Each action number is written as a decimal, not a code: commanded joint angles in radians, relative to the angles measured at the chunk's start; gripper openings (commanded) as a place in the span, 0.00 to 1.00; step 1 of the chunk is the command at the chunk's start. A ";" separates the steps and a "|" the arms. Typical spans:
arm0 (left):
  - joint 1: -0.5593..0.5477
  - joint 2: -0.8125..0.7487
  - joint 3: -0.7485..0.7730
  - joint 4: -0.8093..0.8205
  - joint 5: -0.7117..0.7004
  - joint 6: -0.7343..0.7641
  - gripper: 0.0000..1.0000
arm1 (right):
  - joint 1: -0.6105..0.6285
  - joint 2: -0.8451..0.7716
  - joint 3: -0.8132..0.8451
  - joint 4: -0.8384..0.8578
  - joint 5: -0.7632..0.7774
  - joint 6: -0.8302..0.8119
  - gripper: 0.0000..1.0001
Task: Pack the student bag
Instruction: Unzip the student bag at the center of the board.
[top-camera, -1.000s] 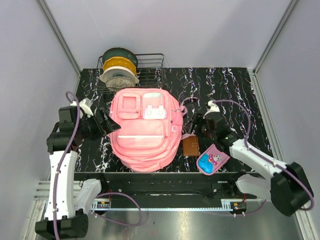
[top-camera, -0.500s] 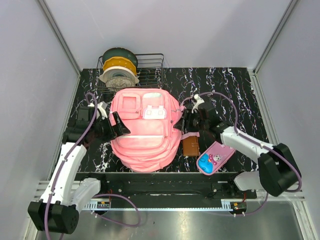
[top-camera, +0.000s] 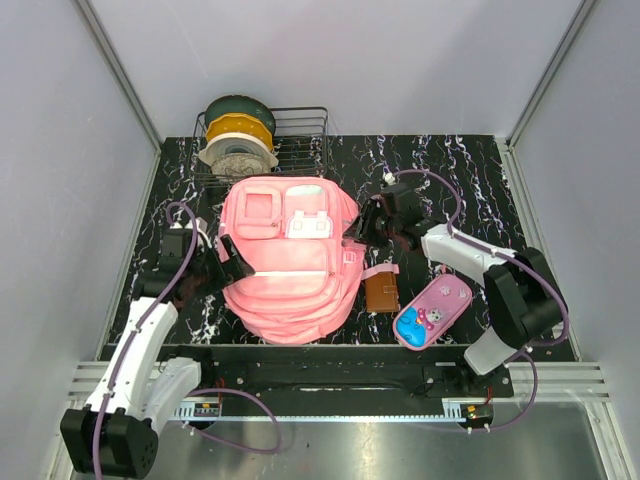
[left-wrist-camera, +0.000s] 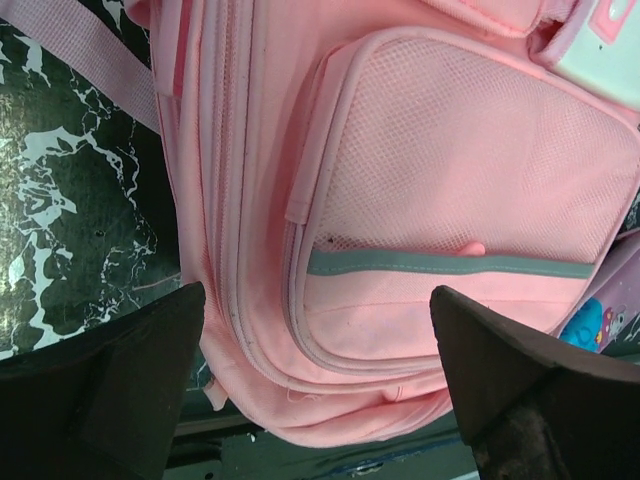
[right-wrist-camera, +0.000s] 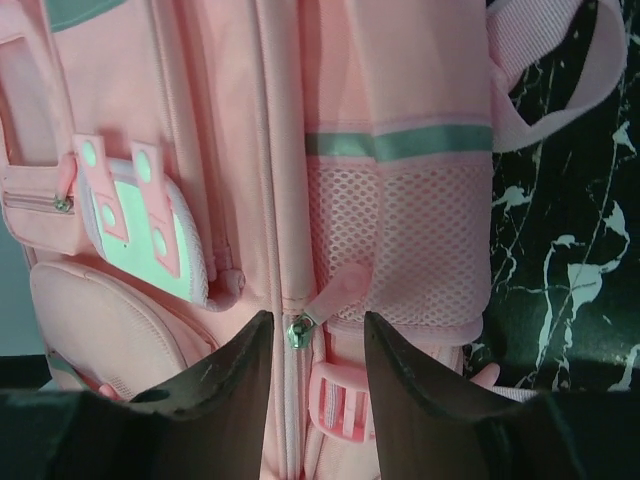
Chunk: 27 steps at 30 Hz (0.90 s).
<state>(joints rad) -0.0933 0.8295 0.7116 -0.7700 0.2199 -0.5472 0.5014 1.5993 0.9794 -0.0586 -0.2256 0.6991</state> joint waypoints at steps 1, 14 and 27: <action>0.000 -0.017 -0.044 0.097 -0.014 -0.042 0.99 | -0.003 0.013 0.071 -0.095 0.048 0.115 0.46; 0.001 0.026 -0.123 0.268 0.079 -0.105 0.99 | -0.004 0.100 0.076 -0.017 0.019 0.318 0.44; 0.001 0.051 -0.150 0.304 0.101 -0.094 0.99 | -0.004 0.148 0.036 0.086 -0.035 0.454 0.09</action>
<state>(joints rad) -0.0914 0.8658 0.5724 -0.5571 0.2646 -0.6334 0.4965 1.7355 1.0313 -0.0677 -0.2283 1.1053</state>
